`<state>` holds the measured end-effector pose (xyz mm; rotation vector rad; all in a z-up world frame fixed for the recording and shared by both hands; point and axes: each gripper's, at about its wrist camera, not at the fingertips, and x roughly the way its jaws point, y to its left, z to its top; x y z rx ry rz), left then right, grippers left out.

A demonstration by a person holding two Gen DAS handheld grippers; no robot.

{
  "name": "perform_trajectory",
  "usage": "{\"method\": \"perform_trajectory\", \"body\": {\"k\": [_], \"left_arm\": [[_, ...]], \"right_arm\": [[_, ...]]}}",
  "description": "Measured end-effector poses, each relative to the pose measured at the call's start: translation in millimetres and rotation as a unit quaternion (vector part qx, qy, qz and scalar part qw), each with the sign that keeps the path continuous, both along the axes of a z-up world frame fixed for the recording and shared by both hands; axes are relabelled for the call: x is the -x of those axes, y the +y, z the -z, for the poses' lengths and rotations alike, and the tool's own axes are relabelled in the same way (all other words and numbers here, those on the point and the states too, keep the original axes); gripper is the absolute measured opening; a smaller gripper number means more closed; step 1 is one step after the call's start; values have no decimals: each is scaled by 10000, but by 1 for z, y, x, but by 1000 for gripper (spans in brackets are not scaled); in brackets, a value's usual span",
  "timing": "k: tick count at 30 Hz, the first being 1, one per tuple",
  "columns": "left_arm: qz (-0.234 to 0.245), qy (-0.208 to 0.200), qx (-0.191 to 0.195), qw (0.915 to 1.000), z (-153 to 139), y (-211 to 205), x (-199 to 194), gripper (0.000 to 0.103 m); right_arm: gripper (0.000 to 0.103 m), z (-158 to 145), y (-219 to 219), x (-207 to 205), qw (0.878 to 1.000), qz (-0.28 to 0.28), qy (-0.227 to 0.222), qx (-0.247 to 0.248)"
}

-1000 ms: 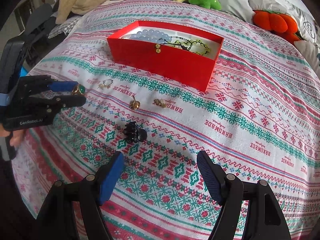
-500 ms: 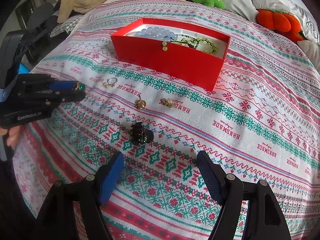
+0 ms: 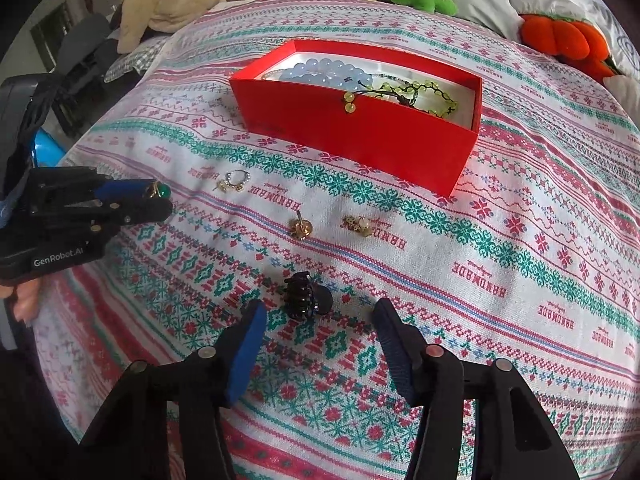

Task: Organize jewelry
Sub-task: 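Grasp the gold ring with green stone with the left tool while the right tool grasps the black hair clip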

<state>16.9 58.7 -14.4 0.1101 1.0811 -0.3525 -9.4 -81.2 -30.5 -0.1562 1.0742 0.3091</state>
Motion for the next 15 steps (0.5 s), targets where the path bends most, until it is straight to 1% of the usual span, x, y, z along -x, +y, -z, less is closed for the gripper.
{"method": "perform_trajectory", "body": {"k": [2,4,5,6,7,15], "left_arm": [[-19,11,4,10000,0,1,0,29],[-35,25,8,10000,0,1,-1,29],[-42,29,7,10000,0,1,-1,29],[-48,31,5,10000,0,1,-1,29],[-51,34,5,10000,0,1,-1,29],[-67,35,27,10000,-2,-2,-2,29]], "right_arm": [[44,-1,1,-1,10000,-5,-10,-8],[34,-1,3,-2,10000,-32,-18,-12],[32,-1,3,-2,10000,-43,-26,-5],[25,-1,4,-3,10000,-63,-31,-10],[23,-2,4,-3,10000,-83,-26,-30],[23,-4,11,-2,9999,-147,-70,8]]}}
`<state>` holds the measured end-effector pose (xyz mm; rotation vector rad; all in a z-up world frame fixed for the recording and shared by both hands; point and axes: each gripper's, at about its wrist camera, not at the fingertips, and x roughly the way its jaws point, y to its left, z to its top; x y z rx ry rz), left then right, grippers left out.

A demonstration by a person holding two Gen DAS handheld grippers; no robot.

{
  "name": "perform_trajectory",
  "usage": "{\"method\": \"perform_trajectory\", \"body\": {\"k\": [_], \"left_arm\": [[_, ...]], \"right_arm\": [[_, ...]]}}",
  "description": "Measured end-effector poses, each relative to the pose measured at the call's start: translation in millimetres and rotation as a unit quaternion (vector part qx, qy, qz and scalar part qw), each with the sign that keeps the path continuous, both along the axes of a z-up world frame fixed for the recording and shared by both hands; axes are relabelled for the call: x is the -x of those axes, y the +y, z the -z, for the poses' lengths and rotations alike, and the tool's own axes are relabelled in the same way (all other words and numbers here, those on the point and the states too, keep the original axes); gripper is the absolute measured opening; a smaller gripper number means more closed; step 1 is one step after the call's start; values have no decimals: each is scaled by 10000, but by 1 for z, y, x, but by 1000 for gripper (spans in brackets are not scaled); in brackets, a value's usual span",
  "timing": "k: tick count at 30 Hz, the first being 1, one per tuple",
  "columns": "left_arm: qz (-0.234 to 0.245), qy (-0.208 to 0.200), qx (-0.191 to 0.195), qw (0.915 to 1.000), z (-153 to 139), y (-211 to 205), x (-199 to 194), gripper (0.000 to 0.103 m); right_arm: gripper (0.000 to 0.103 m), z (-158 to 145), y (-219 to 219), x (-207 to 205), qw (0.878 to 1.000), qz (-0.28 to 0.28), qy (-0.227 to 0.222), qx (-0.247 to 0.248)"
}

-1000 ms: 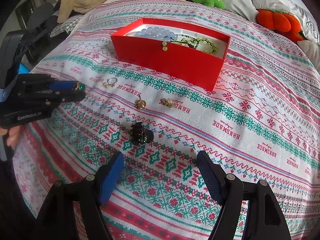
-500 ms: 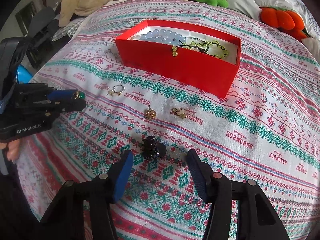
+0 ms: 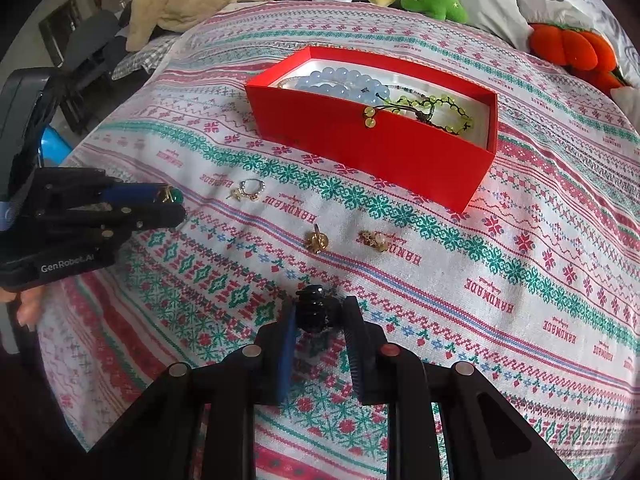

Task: Organize jewelry
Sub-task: 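Grasp the gold ring with green stone with the left tool while the right tool grasps the black hair clip, then carry the gold ring in the left tool and the black clip in the right tool over the red box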

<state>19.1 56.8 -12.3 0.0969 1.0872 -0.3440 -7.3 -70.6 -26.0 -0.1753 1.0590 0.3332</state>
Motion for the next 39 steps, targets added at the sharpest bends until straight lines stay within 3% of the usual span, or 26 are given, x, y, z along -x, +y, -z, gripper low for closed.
{"method": "perform_trajectory", "body": {"k": [39], "left_arm": [[-137,-676,530,9962,-59,-31,-37,29]], "right_arm": [[23,-61,-42,-41,9936,780,-507,-643]]}}
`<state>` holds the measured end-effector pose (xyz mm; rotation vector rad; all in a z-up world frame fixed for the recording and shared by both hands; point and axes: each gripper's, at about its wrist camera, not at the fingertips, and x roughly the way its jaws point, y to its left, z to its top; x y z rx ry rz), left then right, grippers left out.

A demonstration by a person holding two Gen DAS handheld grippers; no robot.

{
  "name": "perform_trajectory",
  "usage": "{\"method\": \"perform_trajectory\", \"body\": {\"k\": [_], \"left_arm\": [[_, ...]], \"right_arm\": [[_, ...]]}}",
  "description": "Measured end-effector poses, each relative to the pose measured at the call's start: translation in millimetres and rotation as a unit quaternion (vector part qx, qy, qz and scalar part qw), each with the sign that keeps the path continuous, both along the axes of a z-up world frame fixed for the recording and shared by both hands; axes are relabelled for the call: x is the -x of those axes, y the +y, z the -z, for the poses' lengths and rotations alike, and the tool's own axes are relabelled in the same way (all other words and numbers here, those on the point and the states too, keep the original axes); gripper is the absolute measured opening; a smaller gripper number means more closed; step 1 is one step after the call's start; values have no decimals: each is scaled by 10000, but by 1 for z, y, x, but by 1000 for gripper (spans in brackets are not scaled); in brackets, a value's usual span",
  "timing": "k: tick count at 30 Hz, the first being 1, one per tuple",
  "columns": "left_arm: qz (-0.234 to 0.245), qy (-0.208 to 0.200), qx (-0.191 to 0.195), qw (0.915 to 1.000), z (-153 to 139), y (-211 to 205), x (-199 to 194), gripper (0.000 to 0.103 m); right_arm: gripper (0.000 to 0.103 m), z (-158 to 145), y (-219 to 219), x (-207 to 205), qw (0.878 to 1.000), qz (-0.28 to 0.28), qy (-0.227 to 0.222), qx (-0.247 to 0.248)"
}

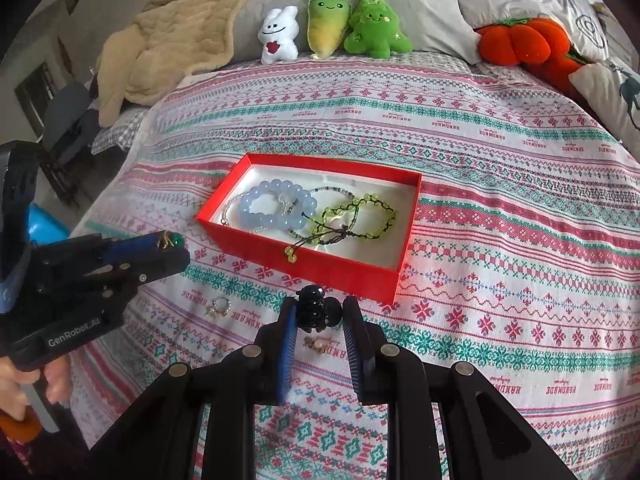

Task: Organize jewelry
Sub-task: 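Carry the gold ring in the left tool and the black clip in the right tool over the red box, then open the left tool over the box while the right tool opens to drop the clip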

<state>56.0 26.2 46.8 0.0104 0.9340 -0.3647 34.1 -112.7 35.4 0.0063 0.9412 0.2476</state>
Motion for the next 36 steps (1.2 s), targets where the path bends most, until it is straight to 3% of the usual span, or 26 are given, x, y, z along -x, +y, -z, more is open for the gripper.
{"method": "perform_trajectory", "body": {"k": [18,36], "left_arm": [[-90,-190,151,9997,7,-24,-37,29],[-190,-336,-190,9991,24,-36,-55,29]], "right_arm": [[23,-2,-20,-41,9986,429,-120,-277],[23,12,-17,-62,9991,362,-70,-215]]}}
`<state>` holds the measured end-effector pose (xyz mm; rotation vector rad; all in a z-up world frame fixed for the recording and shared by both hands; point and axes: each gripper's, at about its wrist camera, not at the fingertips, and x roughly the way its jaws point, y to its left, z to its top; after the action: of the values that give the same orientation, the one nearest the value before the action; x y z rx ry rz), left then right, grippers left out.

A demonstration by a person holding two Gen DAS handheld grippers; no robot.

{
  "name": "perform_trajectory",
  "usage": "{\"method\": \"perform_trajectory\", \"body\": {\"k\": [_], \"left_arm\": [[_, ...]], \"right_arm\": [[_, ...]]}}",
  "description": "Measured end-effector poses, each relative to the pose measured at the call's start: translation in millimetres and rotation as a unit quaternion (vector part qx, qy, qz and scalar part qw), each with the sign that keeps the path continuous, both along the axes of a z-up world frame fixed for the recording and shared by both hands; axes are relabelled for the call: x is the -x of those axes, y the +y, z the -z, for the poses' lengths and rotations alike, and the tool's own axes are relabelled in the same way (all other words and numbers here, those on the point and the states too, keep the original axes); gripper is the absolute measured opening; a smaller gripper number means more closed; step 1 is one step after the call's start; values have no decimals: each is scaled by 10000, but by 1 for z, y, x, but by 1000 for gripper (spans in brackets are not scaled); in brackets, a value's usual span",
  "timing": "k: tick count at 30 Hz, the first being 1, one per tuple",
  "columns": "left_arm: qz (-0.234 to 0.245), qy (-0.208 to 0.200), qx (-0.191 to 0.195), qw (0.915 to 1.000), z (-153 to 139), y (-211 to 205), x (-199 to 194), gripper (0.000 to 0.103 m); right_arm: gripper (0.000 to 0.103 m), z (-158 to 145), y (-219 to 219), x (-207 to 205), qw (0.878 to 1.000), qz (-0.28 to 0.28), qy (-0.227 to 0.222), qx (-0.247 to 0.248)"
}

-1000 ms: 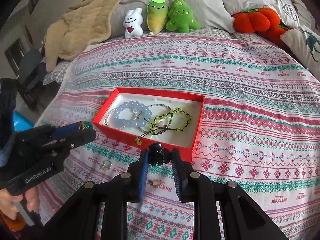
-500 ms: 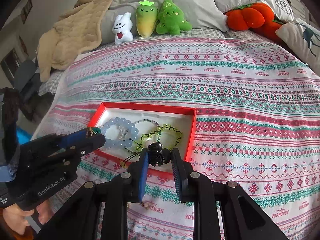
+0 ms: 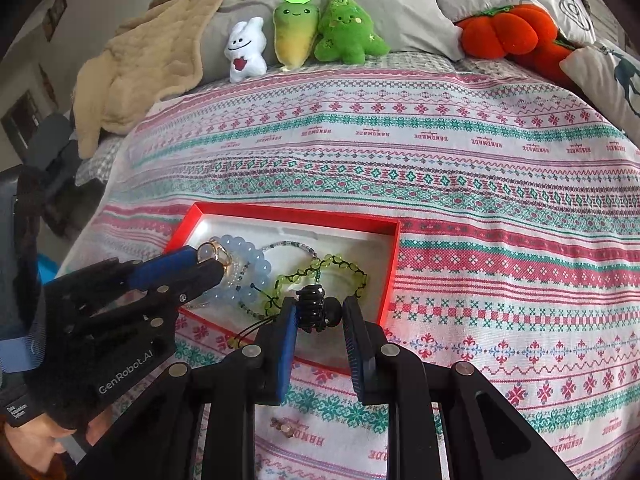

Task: Organize jewelry
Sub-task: 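Open the left tool over the box while the right tool opens to drop the clip, then move both open tools back from the box to the remaining earrings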

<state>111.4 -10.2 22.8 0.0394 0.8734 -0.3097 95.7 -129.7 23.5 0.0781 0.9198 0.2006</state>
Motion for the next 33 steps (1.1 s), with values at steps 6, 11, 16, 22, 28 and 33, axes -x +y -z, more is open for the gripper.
{"method": "perform_trajectory", "body": {"k": [6,11,16,22,28,33], "left_arm": [[37,-14,-54,10000,-3,0,4,34],[18,-32,-81,10000,-8,4,9,44],[57,-105,-136,9998,-14,7,19,55],[68,-150,-180,9997,-21,13,31,63],[9,-51,-243,9997,-23,24,42,74],[-106,104,-280,9995,-20,36,51,81]], "right_arm": [[23,1,-2,-2,10000,31,1,-10],[25,0,-5,-3,10000,32,28,-36],[36,-5,-5,1,10000,-23,14,-78],[64,-19,-1,13,9995,-68,-265,-149],[68,-24,-5,25,9994,1,-234,-248],[72,-23,-13,35,9996,110,-137,-224]]}}
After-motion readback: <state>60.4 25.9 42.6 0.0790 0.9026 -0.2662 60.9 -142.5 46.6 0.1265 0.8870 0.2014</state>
